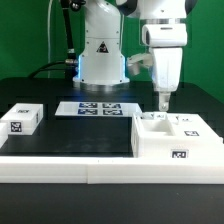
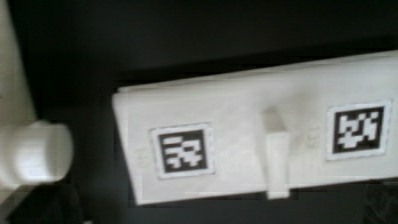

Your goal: Assemble cabinet

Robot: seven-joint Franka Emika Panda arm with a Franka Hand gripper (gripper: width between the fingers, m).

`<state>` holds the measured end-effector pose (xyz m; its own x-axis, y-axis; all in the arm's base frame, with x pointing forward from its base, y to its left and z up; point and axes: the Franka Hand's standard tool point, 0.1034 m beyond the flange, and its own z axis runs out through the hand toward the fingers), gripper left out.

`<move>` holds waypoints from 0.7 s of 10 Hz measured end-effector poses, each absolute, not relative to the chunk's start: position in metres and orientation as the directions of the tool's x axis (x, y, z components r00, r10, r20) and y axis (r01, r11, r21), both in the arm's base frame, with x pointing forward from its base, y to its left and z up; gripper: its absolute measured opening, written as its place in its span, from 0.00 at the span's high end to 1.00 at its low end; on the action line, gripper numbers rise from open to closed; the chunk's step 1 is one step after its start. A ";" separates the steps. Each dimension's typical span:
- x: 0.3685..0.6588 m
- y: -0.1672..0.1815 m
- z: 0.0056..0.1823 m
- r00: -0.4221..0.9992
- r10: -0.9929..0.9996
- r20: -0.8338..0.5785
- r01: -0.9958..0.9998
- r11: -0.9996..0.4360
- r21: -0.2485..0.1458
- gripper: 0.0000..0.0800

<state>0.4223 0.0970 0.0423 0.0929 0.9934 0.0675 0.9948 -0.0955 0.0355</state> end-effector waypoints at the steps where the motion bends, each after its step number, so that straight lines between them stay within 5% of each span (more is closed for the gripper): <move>1: 0.418 0.097 0.036 0.096 0.993 0.074 0.995 -0.098 0.034 0.00; 7: 0.410 0.102 0.016 0.107 0.990 0.095 0.994 -0.109 0.018 0.00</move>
Offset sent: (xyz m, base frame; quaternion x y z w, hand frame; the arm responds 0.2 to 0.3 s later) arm -0.0006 0.0130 -0.0135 -0.0134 0.0184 0.0040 0.9997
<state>0.4101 0.1023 0.0161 0.1066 0.9898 0.0945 0.9939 -0.1088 0.0179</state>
